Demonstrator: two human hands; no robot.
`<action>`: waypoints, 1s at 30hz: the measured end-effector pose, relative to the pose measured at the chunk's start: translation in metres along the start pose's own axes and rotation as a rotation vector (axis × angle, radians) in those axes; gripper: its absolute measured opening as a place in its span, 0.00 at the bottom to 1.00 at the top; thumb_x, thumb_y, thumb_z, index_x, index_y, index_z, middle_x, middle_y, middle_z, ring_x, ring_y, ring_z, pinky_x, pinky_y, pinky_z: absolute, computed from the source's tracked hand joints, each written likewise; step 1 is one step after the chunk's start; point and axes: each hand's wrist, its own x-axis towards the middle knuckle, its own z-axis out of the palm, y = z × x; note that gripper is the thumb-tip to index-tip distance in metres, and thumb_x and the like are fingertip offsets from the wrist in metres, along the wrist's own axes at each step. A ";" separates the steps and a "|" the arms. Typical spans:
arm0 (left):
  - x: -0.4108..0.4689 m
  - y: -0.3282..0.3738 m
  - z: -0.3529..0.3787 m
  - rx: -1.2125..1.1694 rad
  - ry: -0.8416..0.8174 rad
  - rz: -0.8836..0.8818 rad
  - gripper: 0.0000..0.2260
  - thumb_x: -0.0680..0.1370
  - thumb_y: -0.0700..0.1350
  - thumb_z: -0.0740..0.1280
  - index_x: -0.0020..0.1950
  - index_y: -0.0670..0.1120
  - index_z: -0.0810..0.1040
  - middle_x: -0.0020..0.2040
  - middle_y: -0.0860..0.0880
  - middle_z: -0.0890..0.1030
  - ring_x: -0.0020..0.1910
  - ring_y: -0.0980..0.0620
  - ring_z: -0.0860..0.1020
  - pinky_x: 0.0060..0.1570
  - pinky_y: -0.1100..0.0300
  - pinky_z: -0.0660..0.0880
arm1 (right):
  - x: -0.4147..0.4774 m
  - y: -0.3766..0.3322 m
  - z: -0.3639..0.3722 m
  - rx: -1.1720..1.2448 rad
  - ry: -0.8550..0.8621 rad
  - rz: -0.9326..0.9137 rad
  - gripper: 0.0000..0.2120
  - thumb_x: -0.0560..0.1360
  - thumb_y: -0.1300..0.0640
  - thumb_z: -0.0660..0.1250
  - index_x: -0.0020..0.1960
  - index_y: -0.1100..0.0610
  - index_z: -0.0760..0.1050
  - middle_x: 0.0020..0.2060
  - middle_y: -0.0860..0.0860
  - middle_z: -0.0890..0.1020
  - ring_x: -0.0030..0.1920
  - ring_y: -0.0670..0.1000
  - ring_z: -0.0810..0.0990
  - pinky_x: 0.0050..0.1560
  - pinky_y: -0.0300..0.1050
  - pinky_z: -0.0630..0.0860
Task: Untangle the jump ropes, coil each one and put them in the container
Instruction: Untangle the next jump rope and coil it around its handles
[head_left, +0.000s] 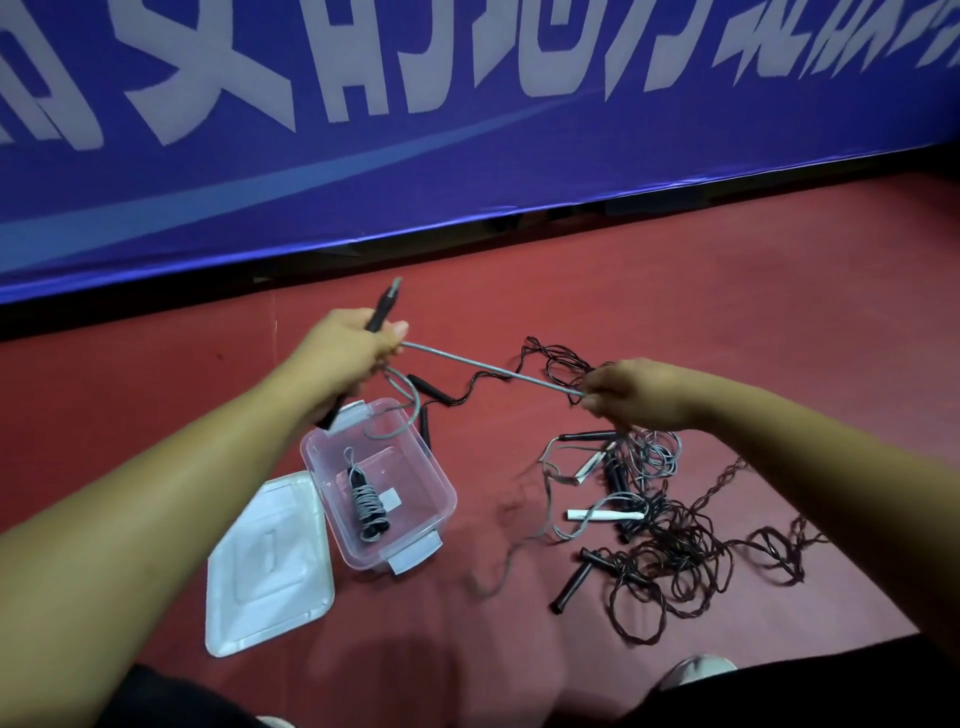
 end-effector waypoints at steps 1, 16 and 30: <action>0.002 -0.004 -0.005 0.000 0.012 -0.018 0.12 0.81 0.46 0.67 0.38 0.45 0.75 0.23 0.53 0.70 0.20 0.58 0.62 0.20 0.68 0.56 | -0.003 0.008 -0.001 0.017 0.020 0.022 0.13 0.82 0.55 0.62 0.39 0.50 0.71 0.35 0.51 0.81 0.36 0.50 0.77 0.41 0.45 0.73; -0.039 0.031 0.052 0.206 -0.317 0.245 0.05 0.81 0.46 0.65 0.55 0.52 0.80 0.28 0.48 0.80 0.23 0.54 0.75 0.24 0.66 0.68 | -0.004 -0.069 -0.010 0.092 0.145 -0.179 0.10 0.81 0.54 0.64 0.41 0.53 0.77 0.30 0.50 0.81 0.33 0.48 0.80 0.37 0.44 0.75; -0.004 0.024 0.018 -0.106 -0.058 -0.020 0.14 0.81 0.44 0.65 0.35 0.47 0.70 0.26 0.51 0.65 0.21 0.57 0.58 0.20 0.70 0.54 | -0.006 -0.008 -0.006 0.116 0.107 -0.048 0.08 0.82 0.56 0.63 0.45 0.52 0.76 0.34 0.46 0.81 0.37 0.48 0.79 0.36 0.36 0.70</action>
